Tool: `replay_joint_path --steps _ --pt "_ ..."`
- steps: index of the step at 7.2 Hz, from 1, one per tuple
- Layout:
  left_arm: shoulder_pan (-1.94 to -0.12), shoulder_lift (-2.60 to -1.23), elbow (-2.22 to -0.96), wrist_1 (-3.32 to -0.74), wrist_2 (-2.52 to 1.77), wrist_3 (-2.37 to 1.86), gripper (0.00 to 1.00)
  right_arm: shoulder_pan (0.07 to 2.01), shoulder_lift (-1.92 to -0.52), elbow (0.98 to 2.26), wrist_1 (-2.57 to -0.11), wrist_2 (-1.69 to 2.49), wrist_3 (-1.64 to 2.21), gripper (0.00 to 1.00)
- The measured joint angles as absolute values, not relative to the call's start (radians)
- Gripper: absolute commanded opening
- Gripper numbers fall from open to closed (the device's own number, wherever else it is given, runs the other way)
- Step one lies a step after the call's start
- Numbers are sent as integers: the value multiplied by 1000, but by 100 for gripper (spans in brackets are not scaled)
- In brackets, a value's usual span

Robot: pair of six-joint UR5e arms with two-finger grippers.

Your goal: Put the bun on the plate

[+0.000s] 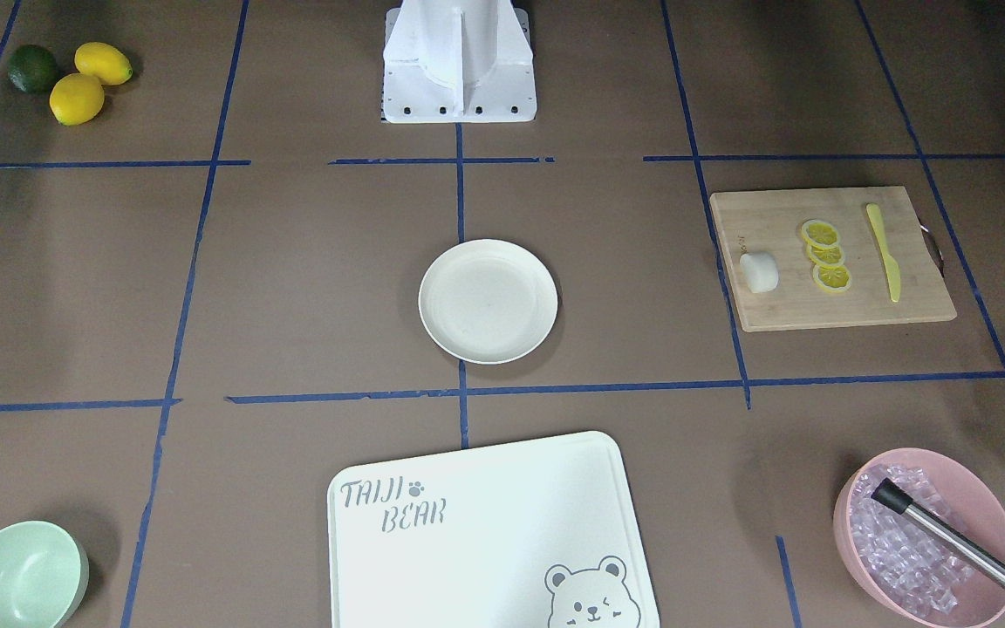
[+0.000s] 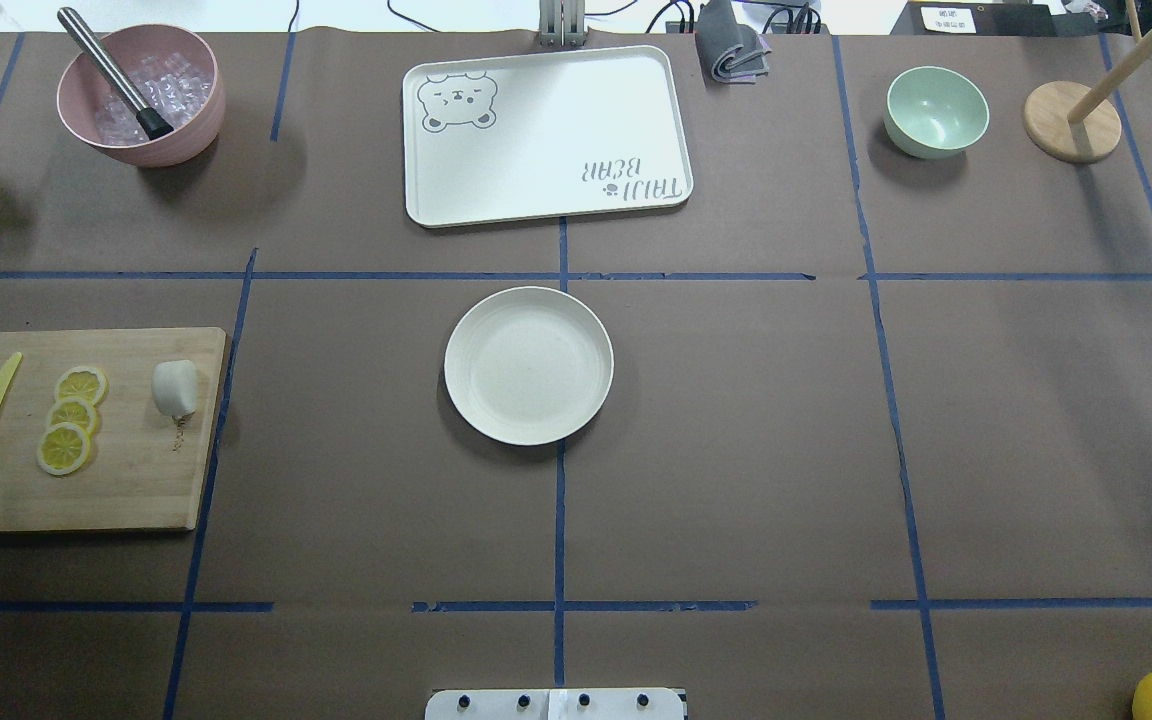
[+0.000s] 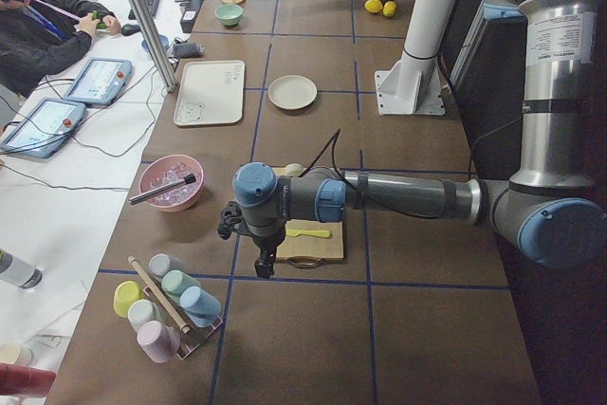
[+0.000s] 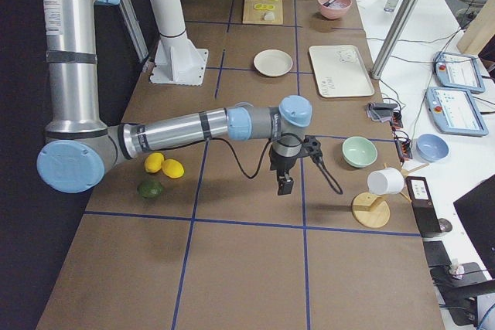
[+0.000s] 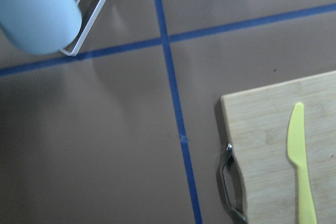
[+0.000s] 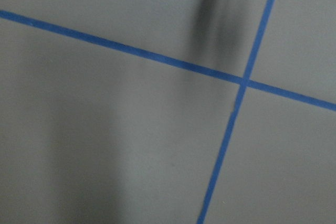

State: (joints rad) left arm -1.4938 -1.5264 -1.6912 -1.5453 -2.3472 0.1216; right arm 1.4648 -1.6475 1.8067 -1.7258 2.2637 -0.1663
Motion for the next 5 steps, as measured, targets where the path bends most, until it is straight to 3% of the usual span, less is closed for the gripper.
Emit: replay_joint_path --steps 5 --pt "-1451 -1632 -1697 -1671 -2362 6 100 1546 -1714 1809 -1725 2294 -196 100"
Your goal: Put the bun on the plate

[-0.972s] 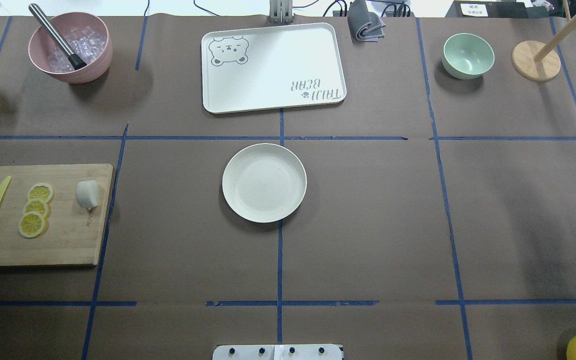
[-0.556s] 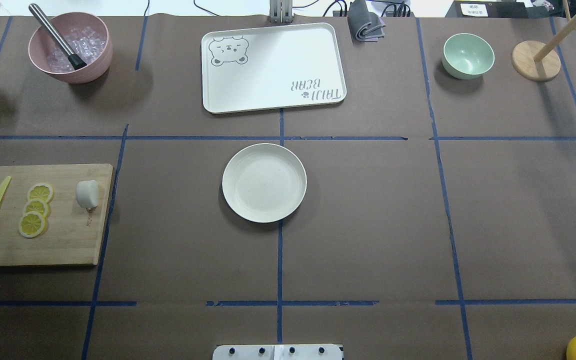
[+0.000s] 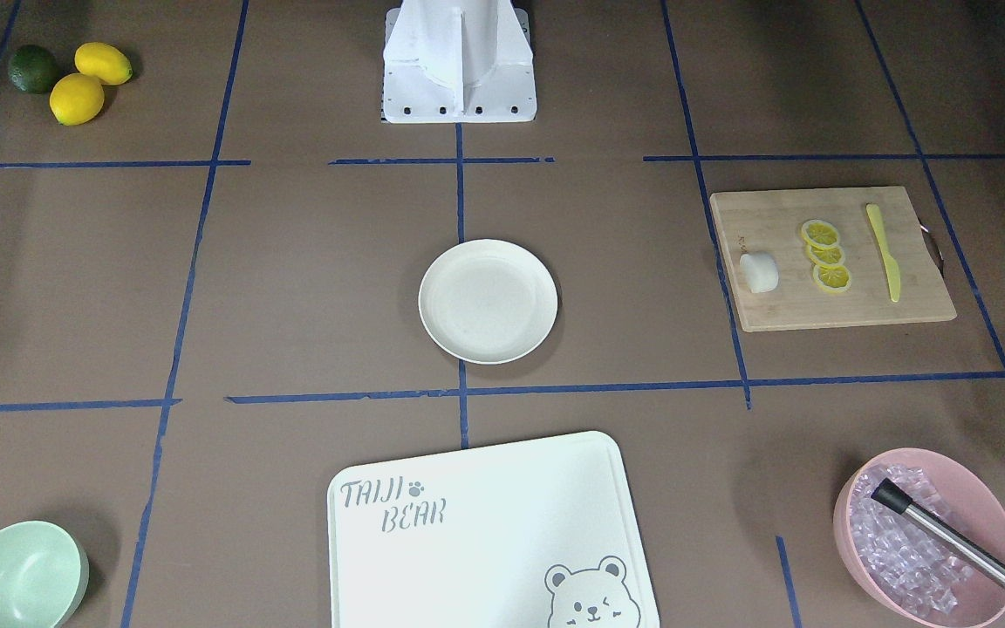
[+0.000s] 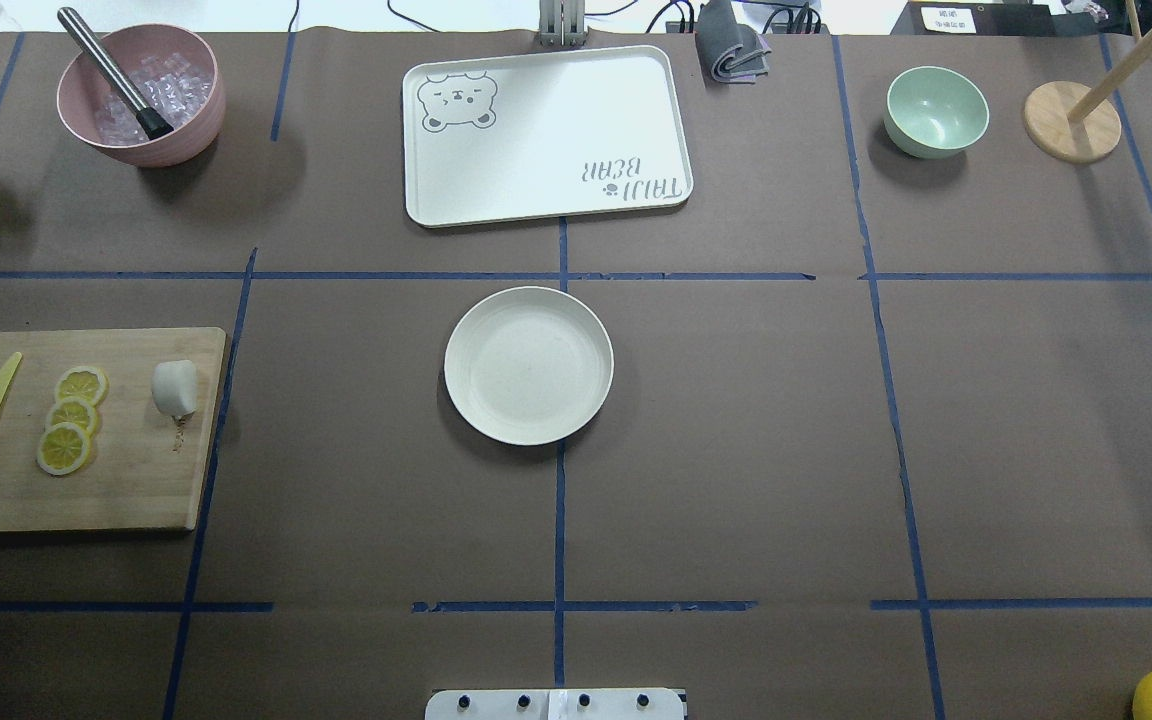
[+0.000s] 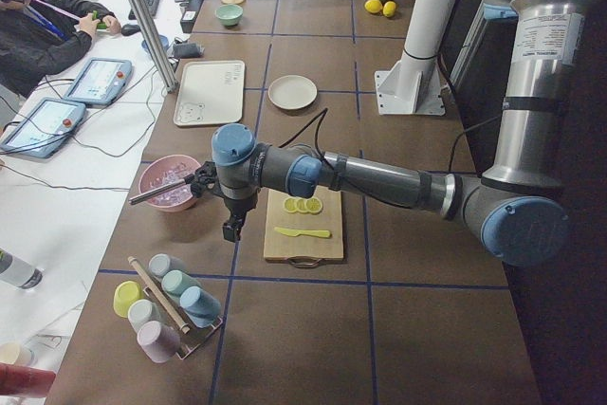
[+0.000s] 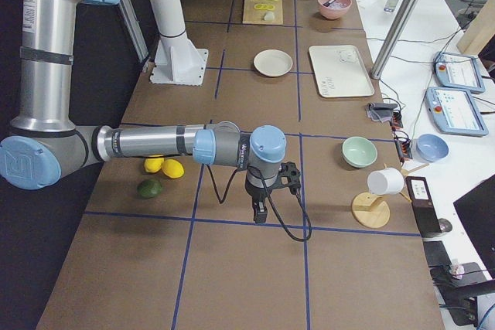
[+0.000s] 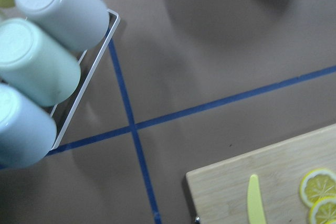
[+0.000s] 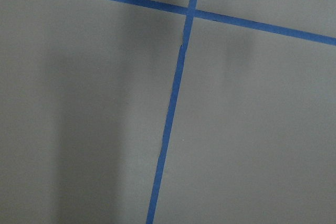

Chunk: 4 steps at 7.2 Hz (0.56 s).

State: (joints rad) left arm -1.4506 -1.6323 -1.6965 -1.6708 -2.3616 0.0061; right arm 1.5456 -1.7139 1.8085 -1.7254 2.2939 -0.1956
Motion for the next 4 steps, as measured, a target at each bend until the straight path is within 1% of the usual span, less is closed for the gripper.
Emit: replay_joint_path --steps 2,4 --pt "-1307 -1627 -1717 -1769 -2365 -180 100 1546 -1715 1814 -1724 2296 -183 100" --pt "-1144 -1626 -1723 -1896 -2347 -541 100 1546 -1715 1818 -1724 2297 -180 100"
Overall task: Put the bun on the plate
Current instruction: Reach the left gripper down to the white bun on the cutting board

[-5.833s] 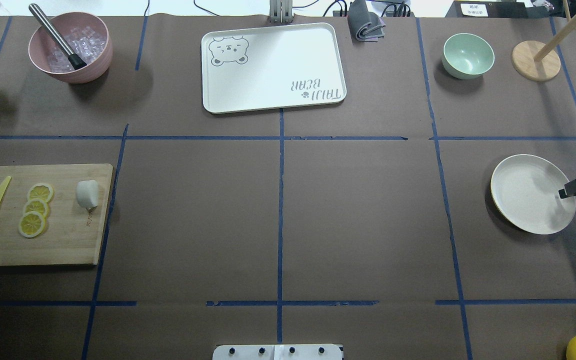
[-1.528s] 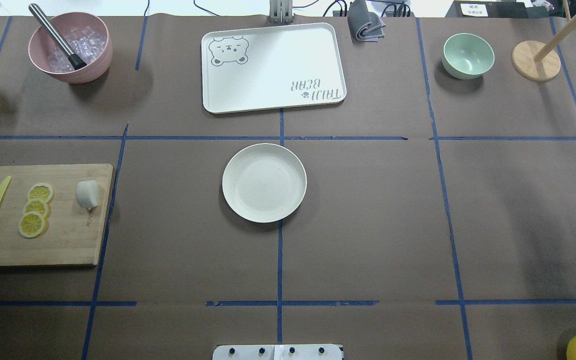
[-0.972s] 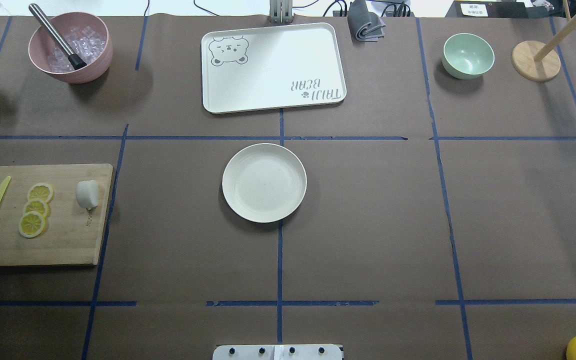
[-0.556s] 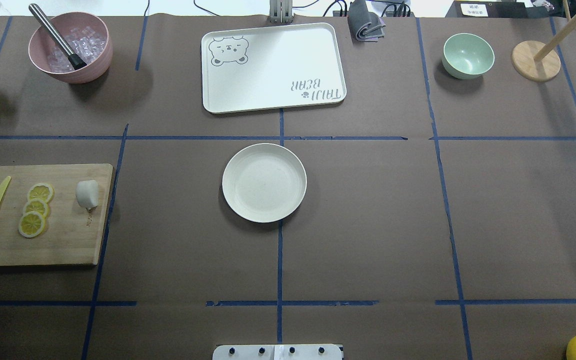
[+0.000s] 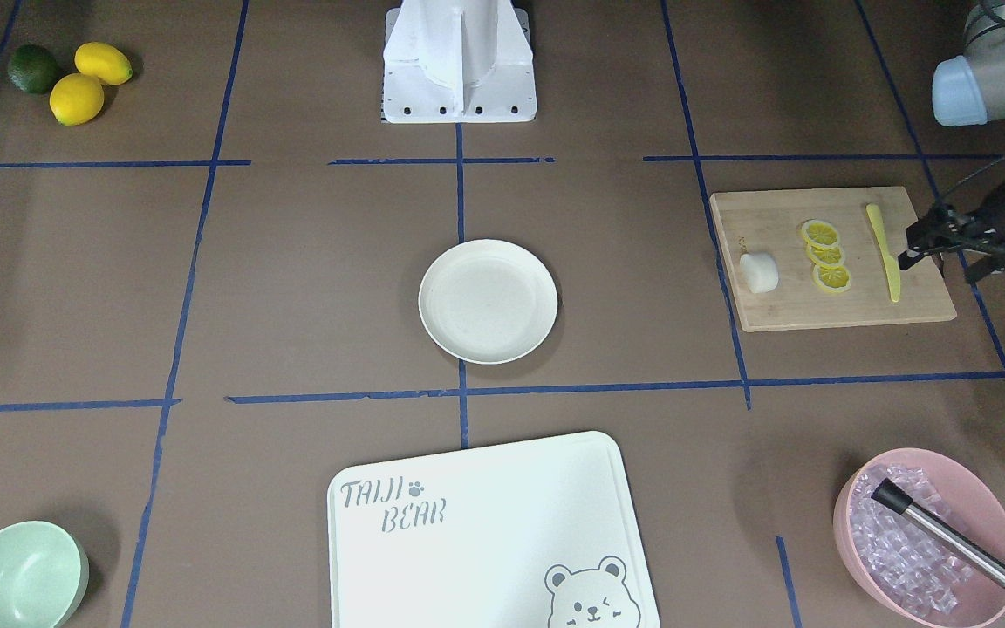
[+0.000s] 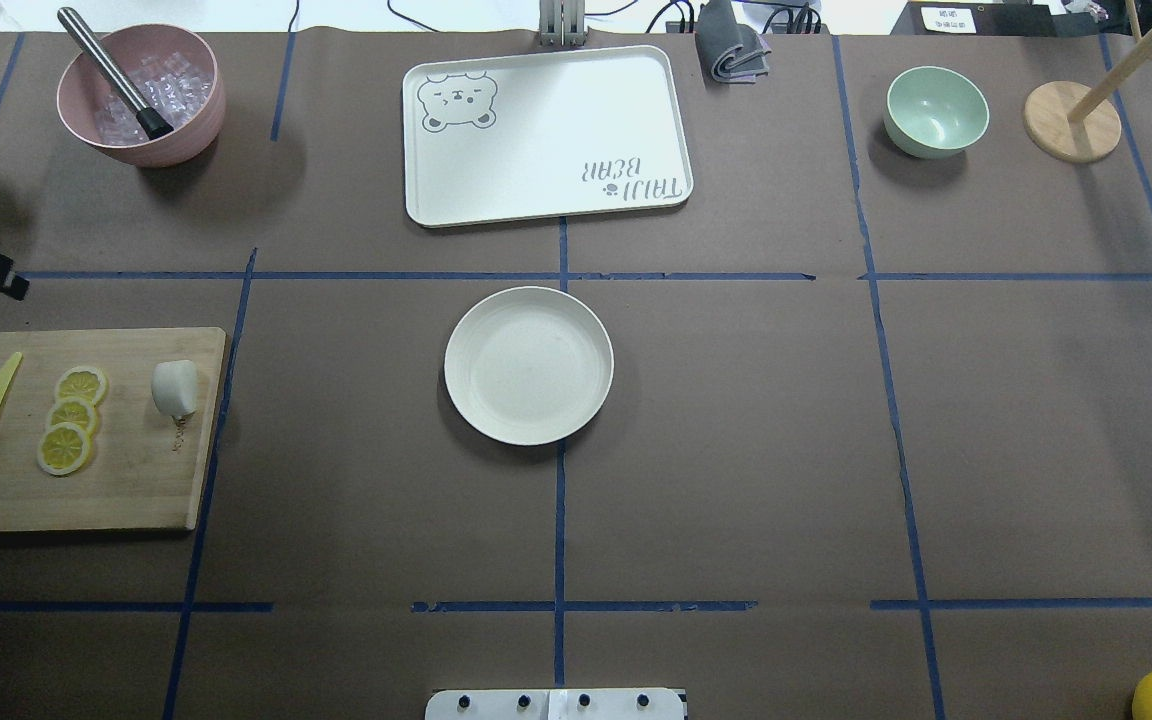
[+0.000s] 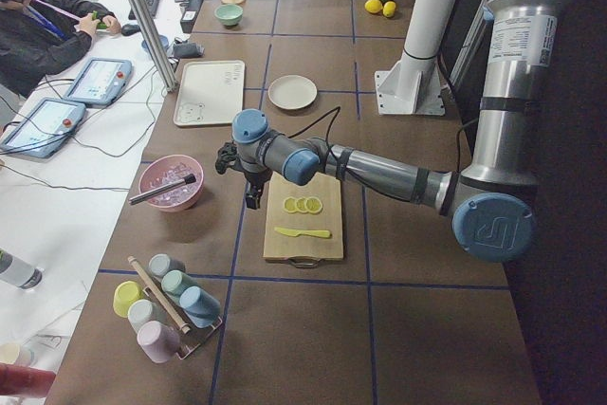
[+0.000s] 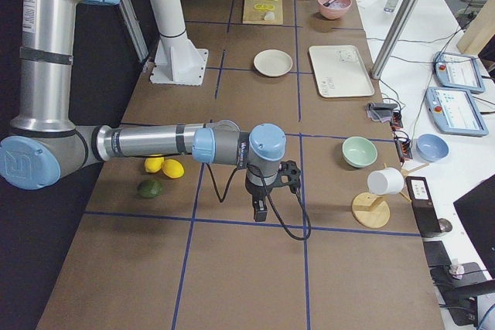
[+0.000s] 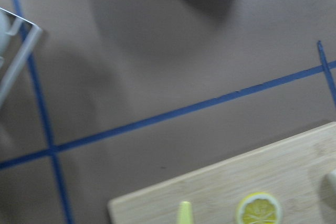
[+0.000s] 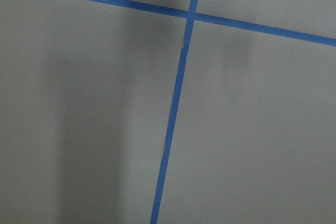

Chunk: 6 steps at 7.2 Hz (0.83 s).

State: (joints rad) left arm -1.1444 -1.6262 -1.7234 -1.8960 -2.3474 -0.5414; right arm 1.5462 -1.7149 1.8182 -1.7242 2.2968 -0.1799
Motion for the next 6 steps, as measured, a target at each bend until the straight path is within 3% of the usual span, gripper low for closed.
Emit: replay_joint_path --steps 4,5,6 --pt "-814 -1650 -1727 -2097 -2100 -1081 100 1546 -1712 1818 -1724 2303 -179 100" --pt "-789 -1655 -1731 -2102 -2067 -1118 87 1546 -1710 1818 -1724 2303 -179 100" --pt "-778 -1655 -1733 -2103 -2044 -1132 42 1546 -1709 1818 -1724 2304 -179 100"
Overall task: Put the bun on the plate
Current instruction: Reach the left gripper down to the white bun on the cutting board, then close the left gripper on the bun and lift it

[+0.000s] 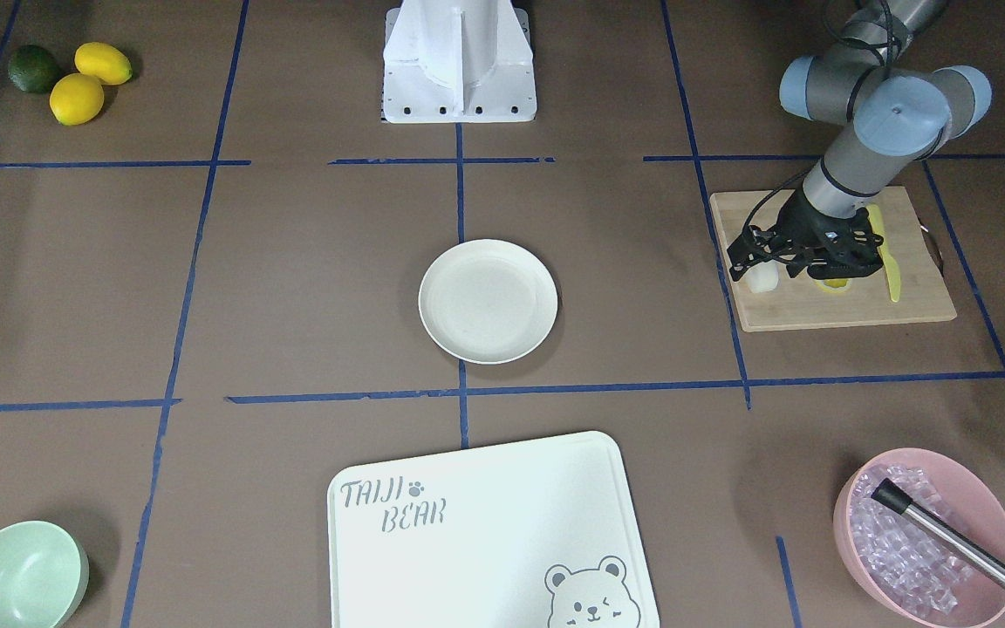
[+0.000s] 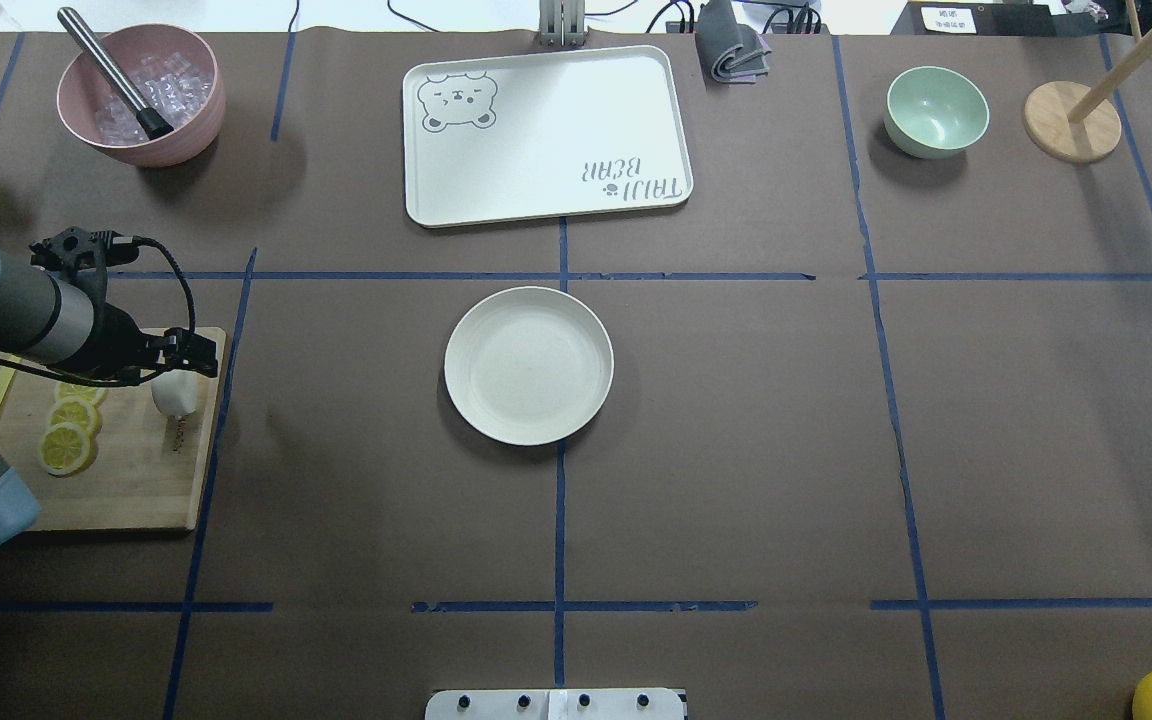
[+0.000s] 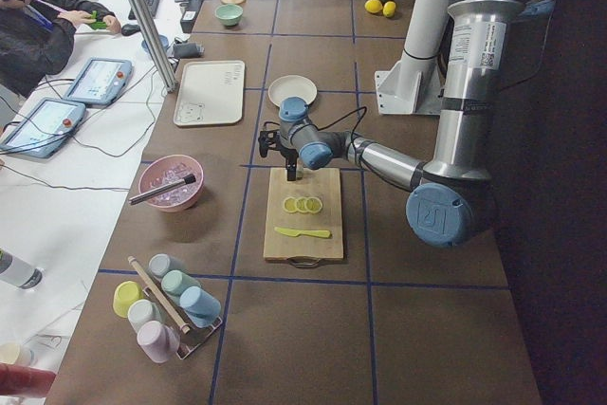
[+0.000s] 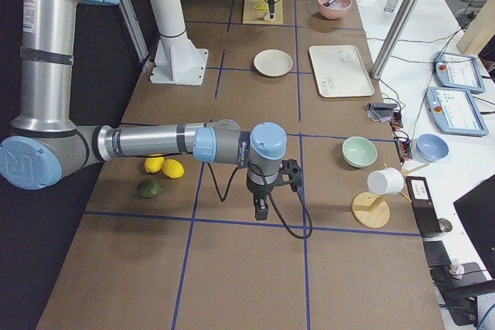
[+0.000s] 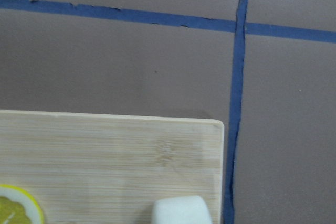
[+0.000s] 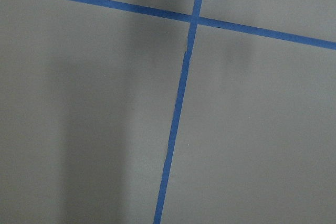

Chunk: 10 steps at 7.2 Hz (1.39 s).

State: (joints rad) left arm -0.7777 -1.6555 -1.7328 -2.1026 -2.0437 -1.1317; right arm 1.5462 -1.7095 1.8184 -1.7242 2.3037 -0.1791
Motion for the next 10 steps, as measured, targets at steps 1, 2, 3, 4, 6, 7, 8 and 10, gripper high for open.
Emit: replay_joint_path --steps 1,2,3,4,6,7,8,10 --pt "-772 -1655 -1735 -2102 -2026 -1136 38 1546 -1709 1819 -1724 2304 -178 100" --pt "-765 -1654 -1738 -2099 -2015 -1136 36 1546 -1709 1819 -1724 2304 -178 100" --pt "-758 -1652 -1739 -2097 -2010 -1136 34 1546 -1708 1819 -1724 2304 -179 100" --pt "-756 -1651 -1739 -2096 -2009 -1135 30 1546 -1708 1819 -1724 2304 -178 100" --pt "-755 -1651 -1754 -2094 -2010 -1134 29 1546 -1706 1819 -1724 2304 -178 100" --pt "-754 -1654 -1780 -2077 -2012 -1136 29 1546 -1705 1819 -1724 2304 -178 100" --pt "-750 -1672 -1810 -2035 -2012 -1154 29 1546 -1705 1818 -1724 2304 -178 100" --pt "-710 -1814 -1839 -1882 -2002 -1273 30 1546 -1705 1817 -1724 2305 -178 100"
